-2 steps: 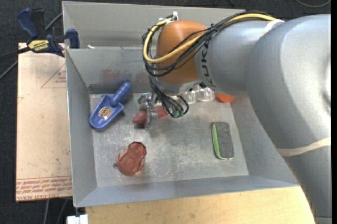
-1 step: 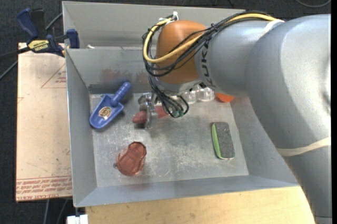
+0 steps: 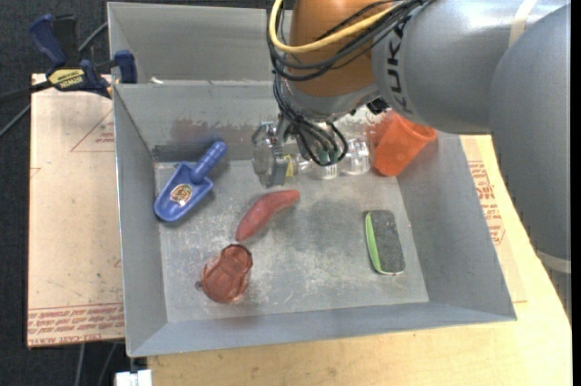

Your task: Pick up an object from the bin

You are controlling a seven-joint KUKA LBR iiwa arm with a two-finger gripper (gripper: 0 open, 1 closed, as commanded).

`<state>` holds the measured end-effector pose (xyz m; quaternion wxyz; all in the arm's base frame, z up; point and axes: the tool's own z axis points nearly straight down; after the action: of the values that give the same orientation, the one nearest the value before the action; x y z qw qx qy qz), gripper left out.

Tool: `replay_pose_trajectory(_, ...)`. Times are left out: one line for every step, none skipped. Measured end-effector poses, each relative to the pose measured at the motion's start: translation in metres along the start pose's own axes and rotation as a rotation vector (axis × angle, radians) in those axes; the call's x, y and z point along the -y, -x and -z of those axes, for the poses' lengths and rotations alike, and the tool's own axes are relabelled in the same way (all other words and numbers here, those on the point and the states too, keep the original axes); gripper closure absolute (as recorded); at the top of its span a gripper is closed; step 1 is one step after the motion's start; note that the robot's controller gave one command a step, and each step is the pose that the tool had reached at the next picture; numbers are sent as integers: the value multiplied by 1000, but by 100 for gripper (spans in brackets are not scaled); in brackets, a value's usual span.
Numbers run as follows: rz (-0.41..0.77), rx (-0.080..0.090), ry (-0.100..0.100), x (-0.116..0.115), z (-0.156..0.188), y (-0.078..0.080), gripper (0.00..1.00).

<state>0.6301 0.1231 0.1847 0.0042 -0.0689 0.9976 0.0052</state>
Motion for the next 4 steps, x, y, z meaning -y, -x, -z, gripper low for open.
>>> replay_pose_trajectory(0, 0, 0, 0, 0, 0, 0)
replay_pose_trajectory(0, 0, 0, 0, 0, 0, 0)
replay_pose_trajectory(69, -6, 0, 37, -93, -79, 0)
replay_pose_trajectory(321, 4, 1, 32, -85, -32, 100)
